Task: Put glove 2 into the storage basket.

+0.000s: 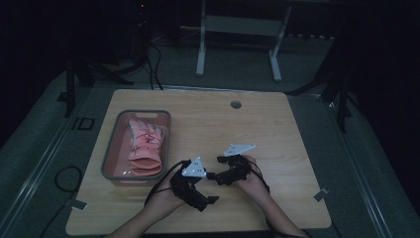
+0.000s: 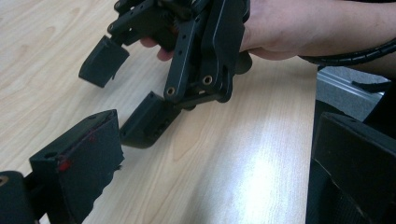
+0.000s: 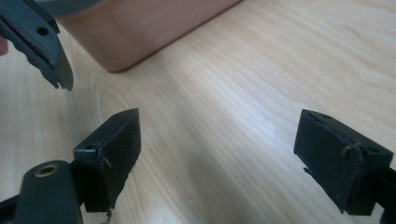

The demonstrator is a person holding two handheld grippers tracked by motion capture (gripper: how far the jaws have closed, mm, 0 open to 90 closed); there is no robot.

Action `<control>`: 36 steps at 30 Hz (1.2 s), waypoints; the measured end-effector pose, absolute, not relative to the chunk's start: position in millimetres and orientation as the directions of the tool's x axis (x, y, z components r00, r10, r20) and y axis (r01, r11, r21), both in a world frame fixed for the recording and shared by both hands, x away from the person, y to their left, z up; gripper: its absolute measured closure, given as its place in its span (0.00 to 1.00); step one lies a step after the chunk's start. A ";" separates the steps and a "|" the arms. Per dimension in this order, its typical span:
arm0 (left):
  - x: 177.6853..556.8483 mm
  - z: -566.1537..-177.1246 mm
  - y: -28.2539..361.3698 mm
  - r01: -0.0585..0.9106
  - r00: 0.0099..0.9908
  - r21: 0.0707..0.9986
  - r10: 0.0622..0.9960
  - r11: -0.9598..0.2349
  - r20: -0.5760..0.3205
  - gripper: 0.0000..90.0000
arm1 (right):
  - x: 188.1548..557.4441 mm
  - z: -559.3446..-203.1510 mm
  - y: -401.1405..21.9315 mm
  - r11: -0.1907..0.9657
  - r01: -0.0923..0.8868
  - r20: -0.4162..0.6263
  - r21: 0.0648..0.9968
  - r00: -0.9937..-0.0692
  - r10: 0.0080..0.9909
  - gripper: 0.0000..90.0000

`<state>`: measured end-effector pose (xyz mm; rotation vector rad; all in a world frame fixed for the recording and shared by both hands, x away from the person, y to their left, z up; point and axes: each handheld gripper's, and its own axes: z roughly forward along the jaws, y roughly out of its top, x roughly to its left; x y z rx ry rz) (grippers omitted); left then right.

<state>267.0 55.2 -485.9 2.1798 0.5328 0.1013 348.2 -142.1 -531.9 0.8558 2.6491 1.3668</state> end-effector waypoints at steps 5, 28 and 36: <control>265.1 -498.5 48.8 0.320 0.916 0.781 0.387 -0.536 -0.110 0.02 | 344.4 -538.2 -145.8 0.458 0.453 0.208 0.765 -0.847 0.490 0.16; 264.0 -539.9 40.9 0.242 0.955 0.797 0.281 -0.553 -0.095 0.02 | 322.3 -557.7 -170.9 0.513 0.421 0.118 0.748 -0.845 0.521 0.16; 261.0 -544.4 45.3 0.258 0.950 0.796 0.293 -0.547 -0.106 0.02 | 320.9 -556.8 -174.0 0.494 0.408 0.111 0.768 -0.844 0.525 0.16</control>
